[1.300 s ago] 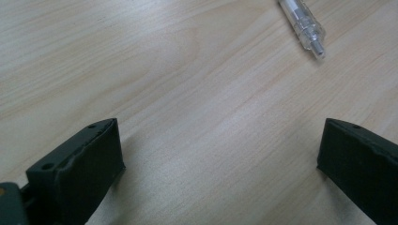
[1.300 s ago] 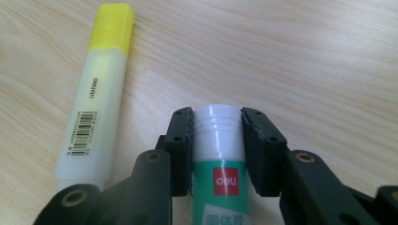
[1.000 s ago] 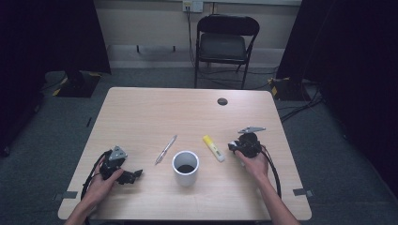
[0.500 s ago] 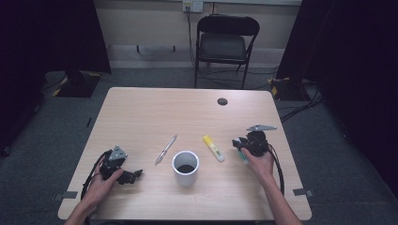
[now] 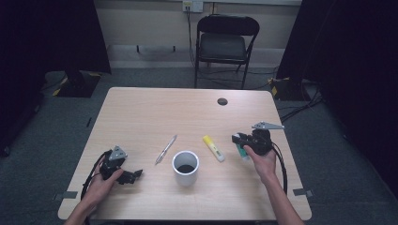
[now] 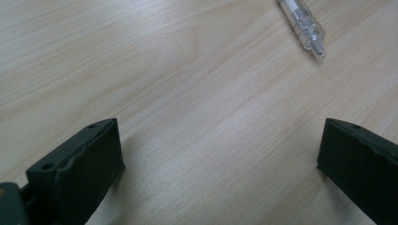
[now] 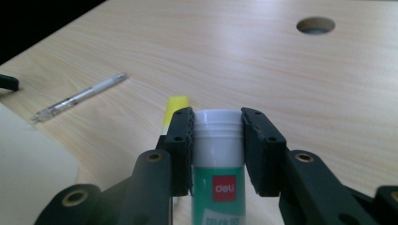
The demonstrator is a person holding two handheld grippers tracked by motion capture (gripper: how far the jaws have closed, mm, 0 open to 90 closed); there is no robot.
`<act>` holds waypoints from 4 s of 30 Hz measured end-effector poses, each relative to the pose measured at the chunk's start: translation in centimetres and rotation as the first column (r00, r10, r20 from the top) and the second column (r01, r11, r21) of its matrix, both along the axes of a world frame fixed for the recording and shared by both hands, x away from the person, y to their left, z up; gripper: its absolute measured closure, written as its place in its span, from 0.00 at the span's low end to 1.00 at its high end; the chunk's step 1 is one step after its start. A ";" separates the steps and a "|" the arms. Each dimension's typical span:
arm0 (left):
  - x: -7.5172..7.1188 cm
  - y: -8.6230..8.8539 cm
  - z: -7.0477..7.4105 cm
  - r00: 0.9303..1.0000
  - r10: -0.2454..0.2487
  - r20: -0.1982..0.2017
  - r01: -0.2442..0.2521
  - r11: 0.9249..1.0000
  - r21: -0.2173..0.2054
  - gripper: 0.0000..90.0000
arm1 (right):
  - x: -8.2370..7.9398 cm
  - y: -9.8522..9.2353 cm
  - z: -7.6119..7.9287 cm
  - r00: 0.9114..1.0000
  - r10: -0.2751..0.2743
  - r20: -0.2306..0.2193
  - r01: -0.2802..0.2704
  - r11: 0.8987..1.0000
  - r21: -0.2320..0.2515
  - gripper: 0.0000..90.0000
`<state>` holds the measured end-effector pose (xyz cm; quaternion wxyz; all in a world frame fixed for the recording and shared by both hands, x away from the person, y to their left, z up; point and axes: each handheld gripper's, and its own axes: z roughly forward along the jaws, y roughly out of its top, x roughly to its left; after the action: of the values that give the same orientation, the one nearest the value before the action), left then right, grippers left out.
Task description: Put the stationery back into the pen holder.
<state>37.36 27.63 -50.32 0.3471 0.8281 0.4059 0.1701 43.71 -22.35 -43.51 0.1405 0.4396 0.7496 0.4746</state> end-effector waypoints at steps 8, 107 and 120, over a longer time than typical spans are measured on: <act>0.0 0.0 0.0 1.000 0.000 0.000 0.000 1.000 0.000 0.00 | -0.8 1.0 1.5 0.996 0.066 0.067 -0.068 0.997 0.028 0.73; -0.2 0.1 0.0 1.000 -0.004 0.000 0.004 1.000 0.004 0.00 | -4.9 15.7 3.3 0.876 0.470 0.113 -0.471 0.882 -0.013 0.73; -0.2 0.1 0.0 1.000 -0.004 0.000 0.004 1.000 0.003 0.00 | -5.9 13.8 2.9 0.884 0.457 0.099 -0.457 0.889 -0.027 0.73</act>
<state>37.17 27.70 -50.30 0.3460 0.8295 0.4041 0.1701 37.84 -8.51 -40.63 0.0635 0.2255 0.8245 0.5151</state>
